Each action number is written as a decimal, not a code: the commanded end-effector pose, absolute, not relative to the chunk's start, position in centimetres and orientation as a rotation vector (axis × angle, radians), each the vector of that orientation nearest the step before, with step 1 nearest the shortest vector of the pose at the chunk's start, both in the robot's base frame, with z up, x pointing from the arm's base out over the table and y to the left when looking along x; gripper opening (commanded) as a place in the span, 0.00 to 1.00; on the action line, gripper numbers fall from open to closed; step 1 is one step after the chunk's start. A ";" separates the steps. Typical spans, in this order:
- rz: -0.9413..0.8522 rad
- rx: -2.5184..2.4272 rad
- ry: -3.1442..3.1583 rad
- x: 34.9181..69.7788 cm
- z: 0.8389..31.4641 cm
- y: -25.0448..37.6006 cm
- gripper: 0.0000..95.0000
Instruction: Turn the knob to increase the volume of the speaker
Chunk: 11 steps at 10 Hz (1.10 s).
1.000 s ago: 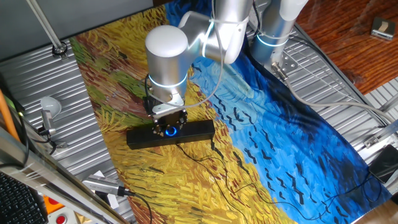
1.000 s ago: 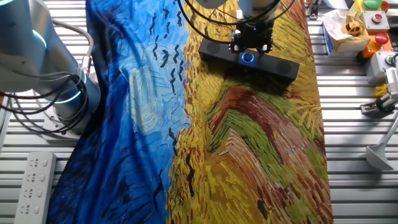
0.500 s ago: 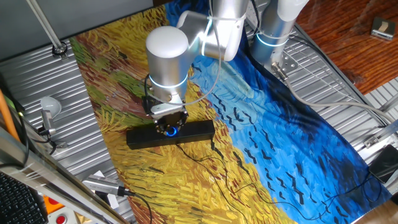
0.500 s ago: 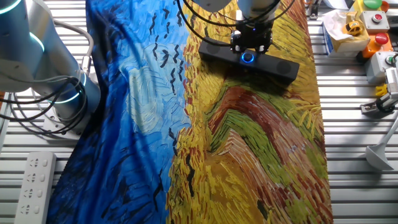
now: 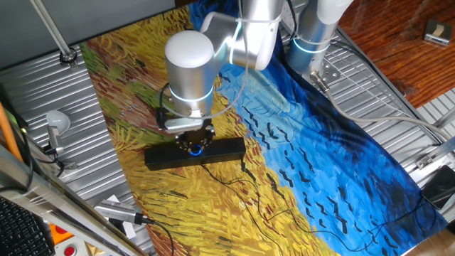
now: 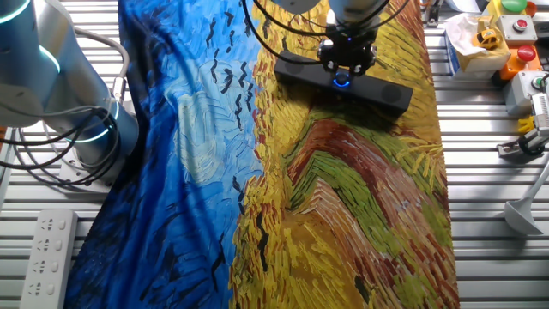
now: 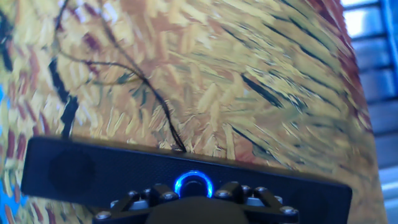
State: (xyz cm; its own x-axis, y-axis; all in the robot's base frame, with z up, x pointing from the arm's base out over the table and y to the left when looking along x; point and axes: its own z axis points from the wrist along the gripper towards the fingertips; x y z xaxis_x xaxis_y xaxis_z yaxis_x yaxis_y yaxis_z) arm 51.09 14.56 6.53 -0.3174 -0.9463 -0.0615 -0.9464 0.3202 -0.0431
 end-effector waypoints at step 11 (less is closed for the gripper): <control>0.037 -0.534 3.068 51.1 6.3 14.5 0.00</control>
State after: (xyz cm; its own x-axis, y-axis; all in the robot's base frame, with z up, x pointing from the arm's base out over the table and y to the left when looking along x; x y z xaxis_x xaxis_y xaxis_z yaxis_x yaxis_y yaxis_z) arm 51.08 14.53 6.53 -0.8472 -0.5289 -0.0513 -0.5298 0.8481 0.0052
